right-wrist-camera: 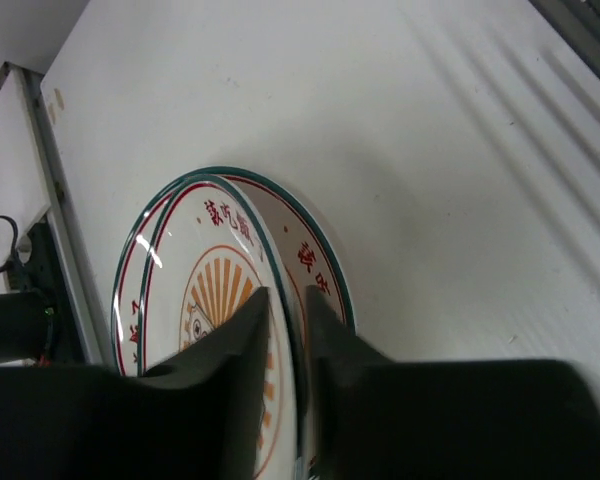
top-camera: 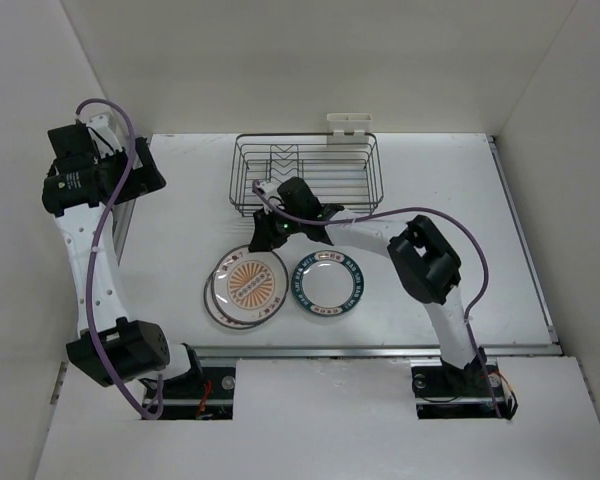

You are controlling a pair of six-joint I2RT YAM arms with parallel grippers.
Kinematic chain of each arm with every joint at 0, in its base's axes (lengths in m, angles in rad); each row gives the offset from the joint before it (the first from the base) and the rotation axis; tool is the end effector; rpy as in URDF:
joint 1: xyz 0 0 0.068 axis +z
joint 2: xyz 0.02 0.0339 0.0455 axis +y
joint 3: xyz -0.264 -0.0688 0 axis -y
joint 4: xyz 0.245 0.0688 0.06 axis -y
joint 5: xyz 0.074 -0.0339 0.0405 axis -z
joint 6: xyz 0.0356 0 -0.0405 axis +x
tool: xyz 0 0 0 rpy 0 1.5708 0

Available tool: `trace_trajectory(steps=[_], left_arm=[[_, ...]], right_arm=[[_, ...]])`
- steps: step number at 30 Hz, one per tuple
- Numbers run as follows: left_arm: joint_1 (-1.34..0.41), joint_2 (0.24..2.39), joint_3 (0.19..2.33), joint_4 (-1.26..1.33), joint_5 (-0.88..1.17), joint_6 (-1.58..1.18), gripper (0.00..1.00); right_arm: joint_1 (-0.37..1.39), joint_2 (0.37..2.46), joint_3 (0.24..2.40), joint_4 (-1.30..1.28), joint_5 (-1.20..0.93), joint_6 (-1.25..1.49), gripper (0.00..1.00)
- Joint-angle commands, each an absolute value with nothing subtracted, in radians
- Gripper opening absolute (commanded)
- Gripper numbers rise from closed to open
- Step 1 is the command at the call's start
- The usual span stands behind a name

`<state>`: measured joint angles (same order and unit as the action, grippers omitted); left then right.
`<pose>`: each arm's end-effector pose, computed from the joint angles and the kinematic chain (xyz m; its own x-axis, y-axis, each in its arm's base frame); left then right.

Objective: Unload the plates from the dish rack

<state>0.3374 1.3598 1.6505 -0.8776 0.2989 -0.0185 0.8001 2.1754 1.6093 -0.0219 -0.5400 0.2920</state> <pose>0.2603 0.0802 0.4395 -0.5209 -0.2015 -0.8295 -0.0946 0.9794 -0.1784 0.3324 0.3686 0.1920 -0.6330 -0.2975 -0.7147 -0.7635 0.3929 0.5126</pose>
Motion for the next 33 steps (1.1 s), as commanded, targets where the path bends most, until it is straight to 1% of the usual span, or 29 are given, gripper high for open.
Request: trace_trajectory(steps=[1, 2, 3, 6, 16, 18, 20, 21, 23, 25, 26, 27, 28, 30, 31, 32, 33], left_arm=[[0.337, 1.338, 1.641, -0.856, 0.333, -0.015, 0.98], [0.337, 1.338, 1.632, -0.856, 0.333, -0.015, 0.98], [0.337, 1.338, 1.632, -0.856, 0.333, -0.015, 0.98], [0.337, 1.338, 1.632, -0.847, 0.342, -0.015, 0.98], [0.337, 1.338, 1.632, -0.847, 0.351, -0.015, 0.98], [0.337, 1.338, 1.632, -0.847, 0.351, -0.015, 0.98], [0.337, 1.338, 1.632, -0.847, 0.338, -0.015, 0.98], [0.337, 1.338, 1.632, -0.847, 0.328, -0.015, 0.98], [0.337, 1.338, 1.632, -0.847, 0.307, -0.015, 1.00], [0.337, 1.338, 1.632, -0.847, 0.259, -0.029, 1.00], [0.337, 1.338, 1.632, -0.847, 0.241, -0.046, 1.00], [0.337, 1.338, 1.632, -0.847, 0.192, -0.078, 1.00], [0.337, 1.338, 1.632, -0.838, 0.166, -0.092, 1.00], [0.337, 1.338, 1.632, -0.838, 0.124, -0.112, 1.00], [0.337, 1.338, 1.632, -0.838, 0.086, -0.123, 1.00], [0.337, 1.347, 1.632, -0.828, 0.071, -0.123, 1.00], [0.337, 1.347, 1.632, -0.828, 0.058, -0.123, 1.00]], right_arm=[[0.818, 2.178, 1.655, 0.032, -0.497, 0.310, 0.33], [0.818, 2.178, 1.666, 0.020, -0.497, 0.310, 0.34], [0.818, 2.178, 1.666, 0.020, -0.497, 0.310, 0.39], [0.828, 2.189, 1.677, -0.006, -0.488, 0.285, 0.41], [0.838, 2.191, 1.715, -0.096, -0.446, 0.241, 0.41], [0.838, 2.157, 1.715, -0.097, -0.436, 0.232, 0.41], [0.838, 2.086, 1.703, -0.107, -0.426, 0.219, 0.44], [0.838, 2.057, 1.703, -0.116, -0.387, 0.203, 0.44], [0.838, 1.955, 1.692, -0.156, -0.329, 0.170, 0.47], [0.838, 1.879, 1.683, -0.190, -0.195, 0.152, 0.56], [0.838, 1.805, 1.672, -0.227, -0.143, 0.152, 0.59], [0.824, 1.769, 1.672, -0.247, -0.085, 0.143, 0.69], [0.807, 1.734, 1.672, -0.267, 0.043, 0.143, 0.76], [0.789, 1.637, 1.645, -0.327, 0.191, 0.143, 0.89], [0.769, 1.606, 1.634, -0.343, 0.350, 0.153, 0.97], [0.756, 1.577, 1.605, -0.357, 0.429, 0.153, 1.00], [0.747, 1.518, 1.586, -0.368, 0.513, 0.153, 1.00]])
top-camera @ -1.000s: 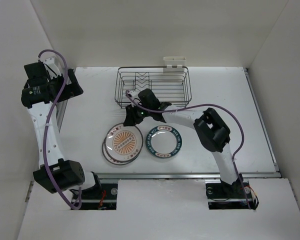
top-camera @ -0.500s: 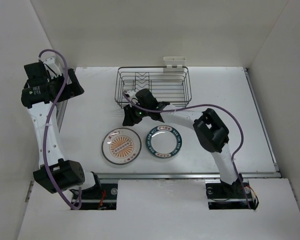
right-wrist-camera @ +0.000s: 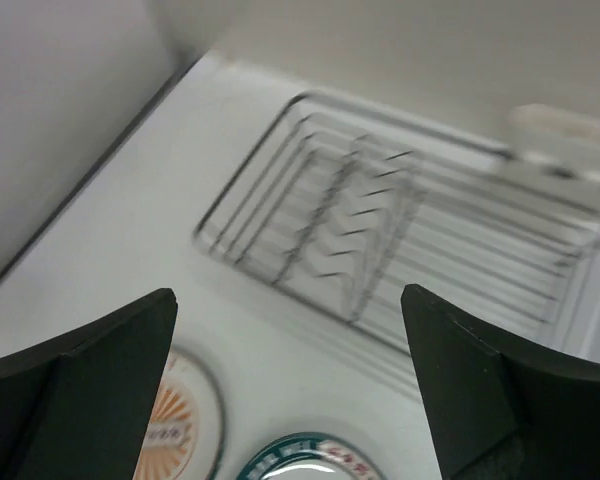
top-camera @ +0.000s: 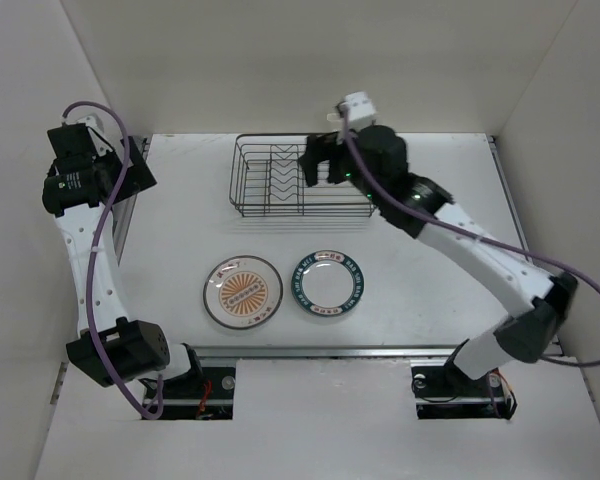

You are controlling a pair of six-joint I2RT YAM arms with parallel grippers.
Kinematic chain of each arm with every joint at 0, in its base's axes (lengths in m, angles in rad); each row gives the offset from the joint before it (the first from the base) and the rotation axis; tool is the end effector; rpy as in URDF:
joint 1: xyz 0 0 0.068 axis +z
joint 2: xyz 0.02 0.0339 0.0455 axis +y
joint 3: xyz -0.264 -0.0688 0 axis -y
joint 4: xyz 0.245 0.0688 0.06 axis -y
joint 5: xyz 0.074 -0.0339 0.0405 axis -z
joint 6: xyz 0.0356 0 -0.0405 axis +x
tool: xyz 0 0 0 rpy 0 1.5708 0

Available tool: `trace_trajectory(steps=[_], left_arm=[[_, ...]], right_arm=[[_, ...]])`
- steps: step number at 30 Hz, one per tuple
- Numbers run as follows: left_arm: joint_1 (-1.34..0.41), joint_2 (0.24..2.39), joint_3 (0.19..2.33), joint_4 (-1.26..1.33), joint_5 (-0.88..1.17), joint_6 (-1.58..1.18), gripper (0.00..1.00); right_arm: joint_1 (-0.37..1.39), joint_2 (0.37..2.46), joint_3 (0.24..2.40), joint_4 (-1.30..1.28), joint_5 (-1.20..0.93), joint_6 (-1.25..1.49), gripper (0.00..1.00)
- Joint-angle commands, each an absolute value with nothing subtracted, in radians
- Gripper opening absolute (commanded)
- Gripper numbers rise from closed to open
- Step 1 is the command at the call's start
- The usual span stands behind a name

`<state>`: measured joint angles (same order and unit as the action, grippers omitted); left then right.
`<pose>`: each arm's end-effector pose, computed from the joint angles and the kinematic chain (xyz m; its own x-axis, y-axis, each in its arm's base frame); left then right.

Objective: Unload the plates from the dish rack

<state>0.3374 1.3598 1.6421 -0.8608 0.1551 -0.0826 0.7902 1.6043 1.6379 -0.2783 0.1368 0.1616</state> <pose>0.2610 0.0857 0.4378 -0.4973 -0.2608 -0.8275 -0.2469 0.9569 -0.1533 0.2692 0.2649 0.4191 -0.2665 -0.0426 -0.9629 -0.5754 0.8085 0.1235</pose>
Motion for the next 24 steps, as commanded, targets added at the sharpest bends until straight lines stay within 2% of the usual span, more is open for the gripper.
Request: trace_trajectory(steps=[1, 2, 6, 10, 12, 15, 24], left_arm=[[0.337, 1.347, 1.632, -0.828, 0.029, -0.133, 1.00], [0.337, 1.347, 1.632, -0.828, 0.015, -0.144, 1.00], [0.337, 1.347, 1.641, -0.828, -0.043, -0.164, 1.00], [0.337, 1.356, 1.650, -0.828, -0.063, -0.173, 1.00], [0.337, 1.356, 1.651, -0.828, -0.072, -0.183, 1.00], [0.337, 1.365, 1.651, -0.828, -0.061, -0.192, 1.00], [0.337, 1.356, 1.651, -0.828, -0.041, -0.192, 1.00]], right_arm=[[0.736, 1.488, 1.565, -0.377, 0.602, 0.163, 1.00], [0.712, 1.461, 1.540, -0.377, 0.781, 0.163, 1.00], [0.623, 1.350, 1.412, -0.377, 1.161, 0.198, 1.00], [0.571, 1.235, 1.326, -0.377, 1.449, 0.235, 1.00], [0.571, 1.195, 1.301, -0.368, 1.474, 0.261, 1.00], [0.571, 1.140, 1.269, -0.359, 1.381, 0.261, 1.00], [0.571, 1.141, 1.256, -0.403, 1.336, 0.270, 1.00]])
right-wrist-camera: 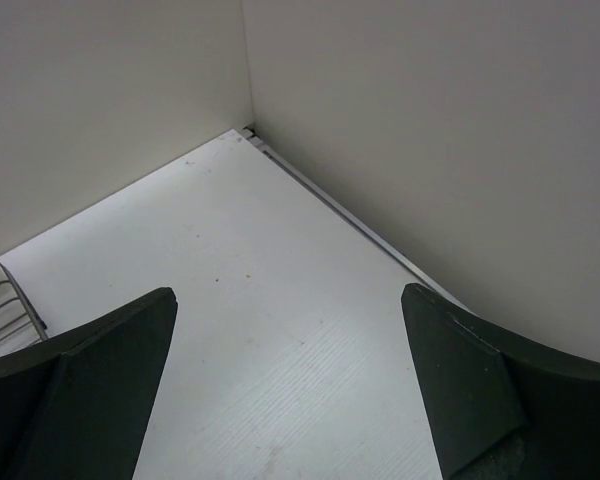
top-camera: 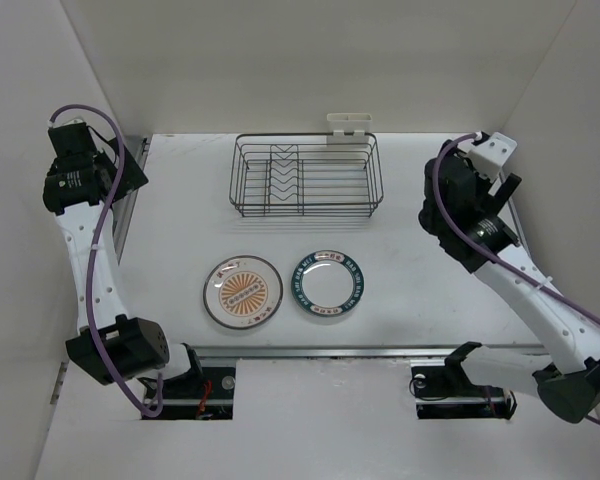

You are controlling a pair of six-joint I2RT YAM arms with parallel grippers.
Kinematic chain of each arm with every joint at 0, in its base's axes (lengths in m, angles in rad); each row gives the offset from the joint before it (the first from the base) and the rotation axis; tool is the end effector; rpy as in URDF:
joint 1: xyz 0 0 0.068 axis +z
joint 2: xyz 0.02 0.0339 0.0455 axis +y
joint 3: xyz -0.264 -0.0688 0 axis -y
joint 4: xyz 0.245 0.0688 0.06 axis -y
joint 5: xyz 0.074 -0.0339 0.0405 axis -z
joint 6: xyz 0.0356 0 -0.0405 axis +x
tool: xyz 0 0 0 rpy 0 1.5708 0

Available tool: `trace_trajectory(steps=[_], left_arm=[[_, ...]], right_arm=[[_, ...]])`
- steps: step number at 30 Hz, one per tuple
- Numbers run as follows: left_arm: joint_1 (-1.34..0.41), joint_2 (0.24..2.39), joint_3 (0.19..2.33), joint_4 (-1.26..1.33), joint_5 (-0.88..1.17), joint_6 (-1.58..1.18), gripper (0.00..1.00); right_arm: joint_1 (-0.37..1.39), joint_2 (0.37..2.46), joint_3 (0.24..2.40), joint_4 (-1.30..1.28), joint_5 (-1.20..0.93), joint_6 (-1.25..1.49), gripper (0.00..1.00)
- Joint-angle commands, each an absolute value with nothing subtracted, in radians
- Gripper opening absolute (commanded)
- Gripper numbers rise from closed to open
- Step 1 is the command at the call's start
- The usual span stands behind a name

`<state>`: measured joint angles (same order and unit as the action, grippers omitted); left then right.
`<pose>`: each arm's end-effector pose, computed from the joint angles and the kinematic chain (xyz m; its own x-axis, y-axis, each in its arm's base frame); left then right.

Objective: Unload the plates from the dish rack

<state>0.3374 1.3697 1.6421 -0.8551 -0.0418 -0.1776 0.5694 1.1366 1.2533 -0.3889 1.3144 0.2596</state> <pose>0.2624 0.0936 0.4356 -0.4468 -0.3438 -0.8259 -0.4497 0.8844 -0.1249 0.2083 0.0924 0.4188 -0.0525 0.0437 -0.9977 0.6844 0.7291 -0.0041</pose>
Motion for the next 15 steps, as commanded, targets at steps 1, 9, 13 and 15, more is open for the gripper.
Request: trace_trajectory(steps=[1, 9, 13, 15], left_arm=[[0.337, 1.356, 1.641, -0.828, -0.041, -0.192, 1.00], [0.337, 1.356, 1.641, -0.828, -0.041, -0.201, 1.00], [0.337, 1.356, 1.641, -0.828, -0.041, -0.210, 1.00], [0.337, 1.356, 1.641, -0.837, -0.032, -0.210, 1.00]], right_arm=[[0.571, 1.141, 1.256, -0.403, 1.336, 0.270, 1.00], [0.571, 1.141, 1.256, -0.403, 1.304, 0.279, 1.00], [0.571, 1.141, 1.256, -0.394, 1.284, 0.288, 1.00], [0.571, 1.141, 1.256, -0.394, 1.273, 0.288, 1.00]])
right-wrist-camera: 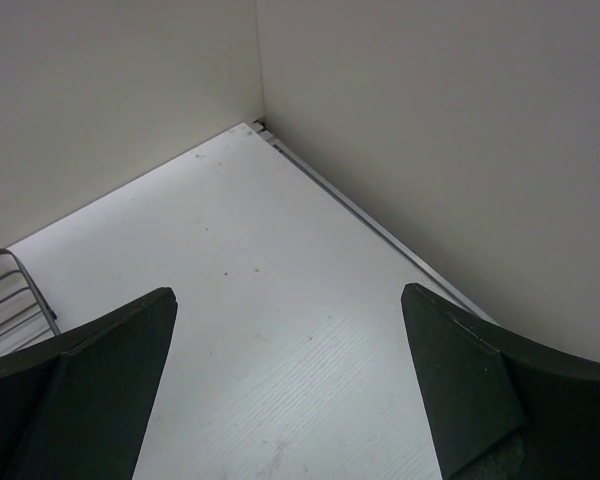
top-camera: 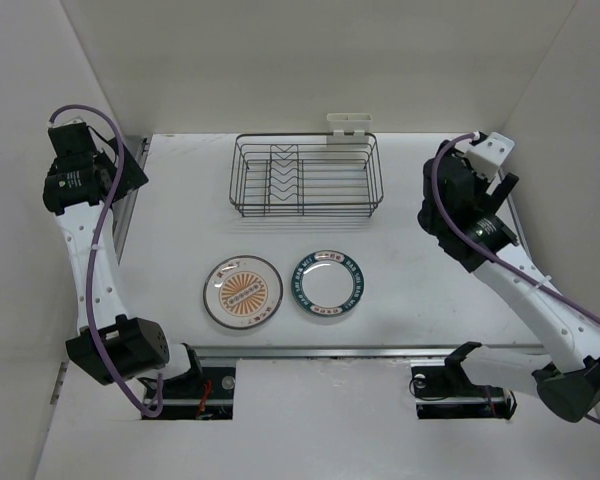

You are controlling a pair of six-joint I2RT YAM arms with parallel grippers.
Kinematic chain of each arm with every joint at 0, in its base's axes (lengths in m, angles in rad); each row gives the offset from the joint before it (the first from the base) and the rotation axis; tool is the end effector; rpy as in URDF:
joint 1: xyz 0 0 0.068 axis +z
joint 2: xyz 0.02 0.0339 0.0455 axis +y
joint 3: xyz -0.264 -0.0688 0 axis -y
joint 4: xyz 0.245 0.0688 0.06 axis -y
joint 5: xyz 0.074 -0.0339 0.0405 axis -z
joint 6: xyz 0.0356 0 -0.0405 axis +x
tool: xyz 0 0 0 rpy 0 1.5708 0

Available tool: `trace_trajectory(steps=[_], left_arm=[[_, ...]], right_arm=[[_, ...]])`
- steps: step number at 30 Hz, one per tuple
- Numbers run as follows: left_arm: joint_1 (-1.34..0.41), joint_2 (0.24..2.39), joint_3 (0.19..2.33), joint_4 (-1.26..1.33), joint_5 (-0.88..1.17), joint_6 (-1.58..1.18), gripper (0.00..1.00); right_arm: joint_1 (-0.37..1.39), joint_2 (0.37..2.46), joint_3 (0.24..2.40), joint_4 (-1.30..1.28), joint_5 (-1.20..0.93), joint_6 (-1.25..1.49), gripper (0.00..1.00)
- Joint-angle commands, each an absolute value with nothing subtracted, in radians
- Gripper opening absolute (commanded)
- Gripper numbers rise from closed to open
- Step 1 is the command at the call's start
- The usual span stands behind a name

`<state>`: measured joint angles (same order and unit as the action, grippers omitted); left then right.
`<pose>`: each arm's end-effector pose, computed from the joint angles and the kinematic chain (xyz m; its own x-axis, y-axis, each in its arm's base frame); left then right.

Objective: Unload the plates from the dish rack

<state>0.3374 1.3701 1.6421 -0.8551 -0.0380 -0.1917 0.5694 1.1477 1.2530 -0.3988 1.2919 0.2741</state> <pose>0.2626 0.0935 0.4355 -0.4413 -0.3566 -0.8235 -0.4531 0.8806 -0.1385 0.2115 0.0947 0.4154 -0.0649 0.0469 -0.9968 0.6692 0.7430 -0.0086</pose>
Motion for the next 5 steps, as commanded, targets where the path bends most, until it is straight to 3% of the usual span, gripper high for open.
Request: trace_trajectory(steps=[1, 5], left_arm=[[0.337, 1.356, 1.641, -0.838, -0.032, -0.210, 1.00], [0.337, 1.356, 1.641, -0.838, -0.014, -0.210, 1.00]], right_arm=[[0.571, 1.141, 1.256, -0.394, 1.273, 0.288, 1.00], [0.571, 1.141, 1.256, -0.394, 1.233, 0.288, 1.00]])
